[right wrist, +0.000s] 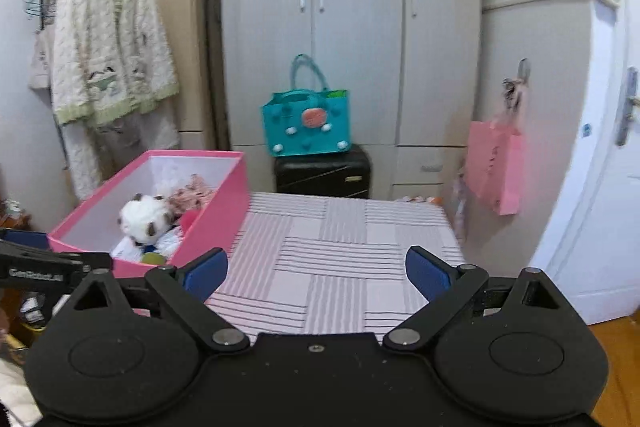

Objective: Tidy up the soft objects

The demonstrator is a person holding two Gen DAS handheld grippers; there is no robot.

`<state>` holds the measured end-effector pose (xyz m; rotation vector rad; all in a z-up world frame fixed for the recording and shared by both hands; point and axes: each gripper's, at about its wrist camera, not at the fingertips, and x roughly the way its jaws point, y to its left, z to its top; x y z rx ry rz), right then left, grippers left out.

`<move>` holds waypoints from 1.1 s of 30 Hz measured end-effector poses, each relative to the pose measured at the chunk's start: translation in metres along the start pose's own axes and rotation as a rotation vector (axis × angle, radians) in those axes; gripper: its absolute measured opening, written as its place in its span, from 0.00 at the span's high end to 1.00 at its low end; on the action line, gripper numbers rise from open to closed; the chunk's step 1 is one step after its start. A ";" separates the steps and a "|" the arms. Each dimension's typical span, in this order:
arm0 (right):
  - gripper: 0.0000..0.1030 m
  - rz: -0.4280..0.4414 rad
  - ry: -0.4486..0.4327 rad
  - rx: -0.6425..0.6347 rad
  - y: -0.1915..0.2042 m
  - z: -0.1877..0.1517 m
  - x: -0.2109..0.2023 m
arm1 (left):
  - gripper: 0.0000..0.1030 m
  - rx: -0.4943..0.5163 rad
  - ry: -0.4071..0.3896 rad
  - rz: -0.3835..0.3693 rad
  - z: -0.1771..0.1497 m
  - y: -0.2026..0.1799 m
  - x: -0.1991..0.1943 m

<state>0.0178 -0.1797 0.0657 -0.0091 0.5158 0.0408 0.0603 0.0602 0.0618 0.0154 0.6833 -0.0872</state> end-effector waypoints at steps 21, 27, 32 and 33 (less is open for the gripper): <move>0.05 -0.017 0.000 0.016 -0.002 -0.012 -0.008 | 0.00 0.045 -0.014 0.029 -0.014 -0.023 -0.009; 0.05 -0.015 -0.016 -0.004 0.001 -0.022 -0.011 | 0.00 0.047 -0.030 0.036 -0.017 -0.025 -0.012; 0.05 -0.004 -0.065 -0.017 0.002 -0.029 -0.019 | 0.00 0.072 -0.059 0.057 -0.022 -0.026 -0.015; 0.05 0.001 -0.072 -0.014 0.001 -0.030 -0.021 | 0.00 0.074 -0.070 0.064 -0.023 -0.026 -0.016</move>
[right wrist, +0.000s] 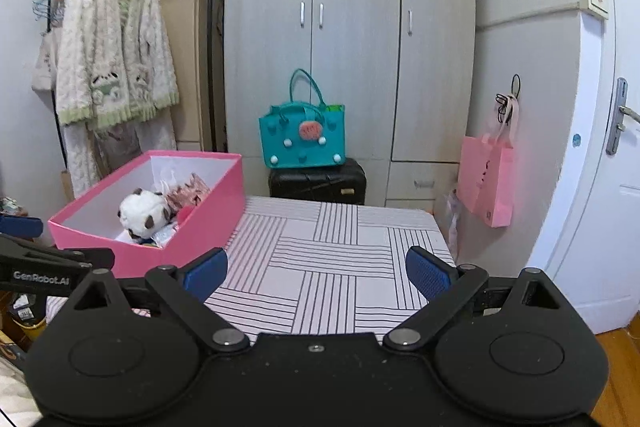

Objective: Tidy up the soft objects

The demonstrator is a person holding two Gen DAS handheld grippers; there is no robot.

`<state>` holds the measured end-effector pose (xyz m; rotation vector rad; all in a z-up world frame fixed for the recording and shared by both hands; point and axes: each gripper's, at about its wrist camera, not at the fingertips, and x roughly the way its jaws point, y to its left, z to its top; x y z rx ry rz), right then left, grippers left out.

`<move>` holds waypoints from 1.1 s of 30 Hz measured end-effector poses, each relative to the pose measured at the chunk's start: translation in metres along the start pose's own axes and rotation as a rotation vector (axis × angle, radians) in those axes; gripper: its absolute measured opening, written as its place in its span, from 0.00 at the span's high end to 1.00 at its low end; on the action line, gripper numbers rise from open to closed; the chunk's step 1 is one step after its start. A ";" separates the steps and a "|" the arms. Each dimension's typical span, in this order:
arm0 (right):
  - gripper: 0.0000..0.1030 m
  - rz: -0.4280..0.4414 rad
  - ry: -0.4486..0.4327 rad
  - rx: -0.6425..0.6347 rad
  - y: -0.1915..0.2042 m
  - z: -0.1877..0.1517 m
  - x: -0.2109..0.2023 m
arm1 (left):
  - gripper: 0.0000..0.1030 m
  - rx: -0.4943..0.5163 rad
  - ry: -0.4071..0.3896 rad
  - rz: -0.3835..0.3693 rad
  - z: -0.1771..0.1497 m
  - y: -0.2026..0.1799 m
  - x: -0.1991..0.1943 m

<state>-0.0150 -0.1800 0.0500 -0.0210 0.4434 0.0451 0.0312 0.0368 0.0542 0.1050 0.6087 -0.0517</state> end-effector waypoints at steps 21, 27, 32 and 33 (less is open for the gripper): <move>0.05 -0.087 0.031 0.070 -0.011 -0.005 0.007 | 0.00 -0.007 -0.058 -0.004 -0.006 -0.004 -0.005; 0.05 -0.091 0.037 0.064 -0.010 -0.008 0.006 | 0.00 -0.018 -0.056 -0.011 -0.007 -0.003 -0.004; 0.05 -0.090 0.033 0.054 -0.008 -0.008 0.004 | 0.00 -0.022 -0.051 -0.013 -0.008 -0.001 -0.002; 0.05 -0.091 0.034 0.053 -0.007 -0.008 0.004 | 0.00 -0.021 -0.052 -0.013 -0.008 -0.001 -0.002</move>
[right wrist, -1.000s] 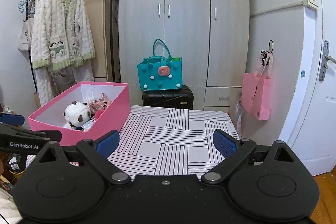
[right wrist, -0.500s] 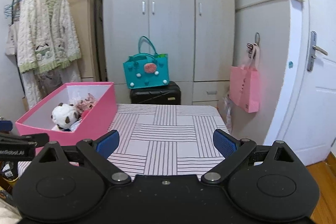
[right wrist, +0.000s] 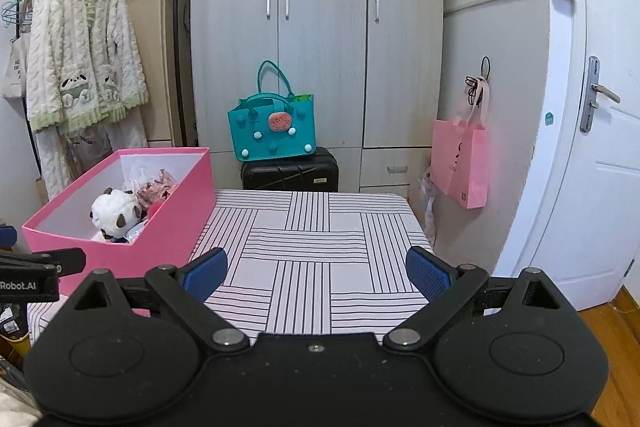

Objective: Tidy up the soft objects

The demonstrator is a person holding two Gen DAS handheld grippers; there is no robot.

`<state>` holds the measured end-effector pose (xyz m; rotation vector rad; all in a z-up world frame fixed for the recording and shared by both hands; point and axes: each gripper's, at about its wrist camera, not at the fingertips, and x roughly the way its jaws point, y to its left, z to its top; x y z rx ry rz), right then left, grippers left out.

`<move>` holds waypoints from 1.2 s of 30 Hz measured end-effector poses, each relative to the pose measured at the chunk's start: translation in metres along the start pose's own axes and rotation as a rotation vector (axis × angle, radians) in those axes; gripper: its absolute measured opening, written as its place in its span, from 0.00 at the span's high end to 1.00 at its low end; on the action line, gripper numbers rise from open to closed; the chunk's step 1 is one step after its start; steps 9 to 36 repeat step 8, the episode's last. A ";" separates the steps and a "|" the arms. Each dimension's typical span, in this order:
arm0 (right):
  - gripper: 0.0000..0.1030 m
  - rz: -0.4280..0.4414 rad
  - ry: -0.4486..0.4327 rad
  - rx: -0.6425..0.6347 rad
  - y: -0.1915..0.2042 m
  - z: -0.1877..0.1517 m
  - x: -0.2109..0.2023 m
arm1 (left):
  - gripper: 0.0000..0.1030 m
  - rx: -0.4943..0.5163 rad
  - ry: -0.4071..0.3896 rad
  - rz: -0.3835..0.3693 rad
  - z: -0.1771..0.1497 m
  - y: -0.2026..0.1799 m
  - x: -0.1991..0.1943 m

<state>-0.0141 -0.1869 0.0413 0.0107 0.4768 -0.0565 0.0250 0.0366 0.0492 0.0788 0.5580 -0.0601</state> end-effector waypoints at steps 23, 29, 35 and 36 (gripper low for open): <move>0.05 0.000 0.002 0.000 0.000 -0.001 -0.001 | 0.00 0.004 -0.012 0.017 -0.001 0.000 -0.002; 0.05 0.000 0.002 0.000 0.000 -0.001 -0.001 | 0.00 0.004 -0.012 0.017 -0.001 0.000 -0.002; 0.05 0.000 0.002 0.000 0.000 -0.001 -0.001 | 0.00 0.004 -0.012 0.017 -0.001 0.000 -0.002; 0.05 0.000 0.002 0.000 0.000 -0.001 -0.001 | 0.00 0.004 -0.012 0.017 -0.001 0.000 -0.002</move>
